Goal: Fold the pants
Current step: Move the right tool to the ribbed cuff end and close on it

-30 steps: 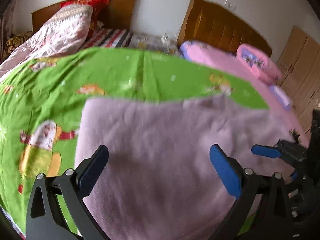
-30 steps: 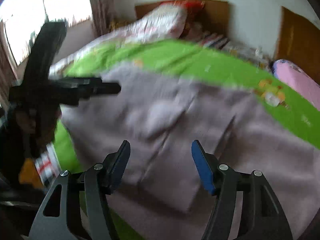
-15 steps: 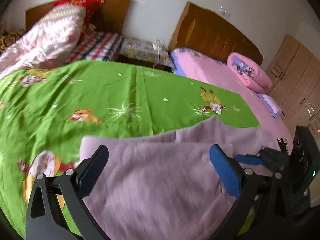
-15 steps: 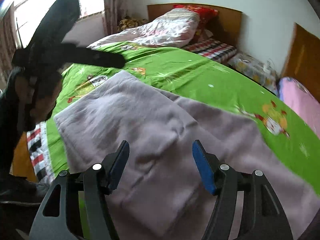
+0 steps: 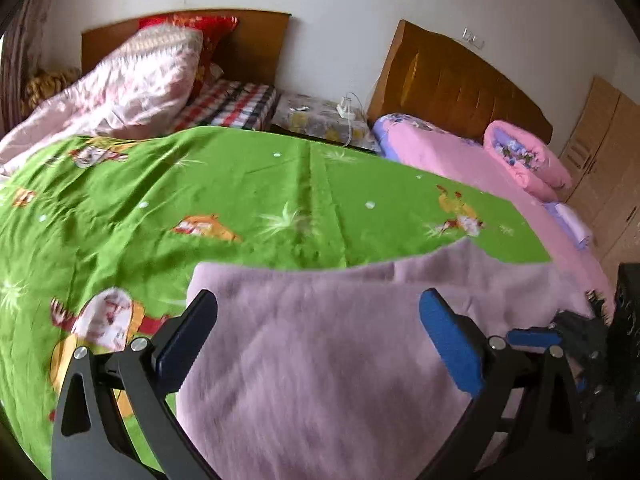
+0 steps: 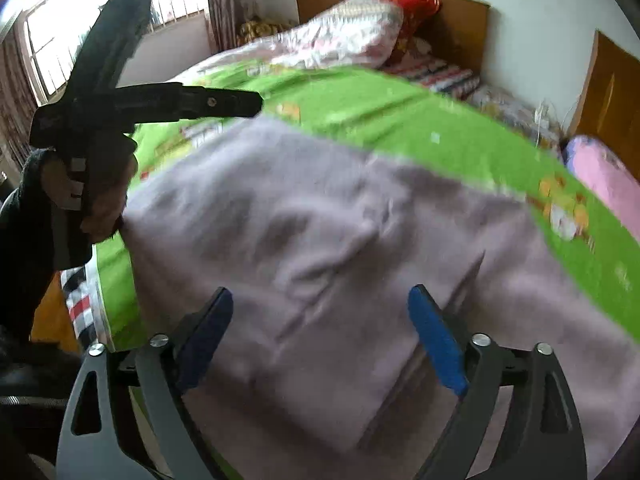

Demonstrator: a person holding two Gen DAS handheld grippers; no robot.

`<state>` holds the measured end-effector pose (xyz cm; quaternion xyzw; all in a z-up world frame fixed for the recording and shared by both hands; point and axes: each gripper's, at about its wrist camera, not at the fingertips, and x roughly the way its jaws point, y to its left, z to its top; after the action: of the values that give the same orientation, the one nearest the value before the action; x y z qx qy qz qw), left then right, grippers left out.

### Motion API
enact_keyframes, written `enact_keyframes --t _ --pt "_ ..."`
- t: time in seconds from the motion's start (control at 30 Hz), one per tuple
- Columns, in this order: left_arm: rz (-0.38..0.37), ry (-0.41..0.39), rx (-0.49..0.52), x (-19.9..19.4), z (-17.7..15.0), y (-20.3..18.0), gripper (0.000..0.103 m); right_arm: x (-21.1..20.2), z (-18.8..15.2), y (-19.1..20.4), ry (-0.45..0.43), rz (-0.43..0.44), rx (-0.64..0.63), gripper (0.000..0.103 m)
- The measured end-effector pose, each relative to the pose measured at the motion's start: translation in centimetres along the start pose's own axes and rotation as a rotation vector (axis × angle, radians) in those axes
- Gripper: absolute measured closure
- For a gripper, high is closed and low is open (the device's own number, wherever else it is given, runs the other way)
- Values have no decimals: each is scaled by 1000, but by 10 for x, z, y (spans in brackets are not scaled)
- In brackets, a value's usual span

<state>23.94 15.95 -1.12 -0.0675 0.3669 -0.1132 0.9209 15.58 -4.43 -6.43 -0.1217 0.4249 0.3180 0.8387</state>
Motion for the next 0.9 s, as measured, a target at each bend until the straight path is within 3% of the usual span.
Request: enact_keyframes --t 0.03,0.1,0.17,0.23,0.33,0.5,0.63,0.7,0.8,0.9 --pt "31 27 9 9 -9 1 2 10 -8 -4 30 1 19 15" --pt "53 86 -15 25 -20 8 2 7 -9 -4 8 6 12 15" --pt "70 75 -29 21 -14 6 2 1 -7 -7 -1 1 35 15" --pt "102 57 -16 11 -6 -3 2 -20 -9 -21 -68 -3 92 15" --pt "83 -7 40 -10 4 -29 2 -68 -28 -52 -219 -10 238 15" --pt "-35 -57 130 -18 4 -87 2 -156 -113 -118 -458 -120 623 15" --pt "-65 -16 247 8 -7 -136 2 -210 -201 -148 -581 -203 935 15" --pt "-51 -2 282 17 -12 -148 2 -223 -236 -151 -589 -239 1049 15" --pt "-40 29 290 30 -19 -156 2 -221 -277 -155 -522 -290 1178 15" --pt "-13 66 277 42 -21 -150 2 -200 -288 -165 -449 -261 1247 15"
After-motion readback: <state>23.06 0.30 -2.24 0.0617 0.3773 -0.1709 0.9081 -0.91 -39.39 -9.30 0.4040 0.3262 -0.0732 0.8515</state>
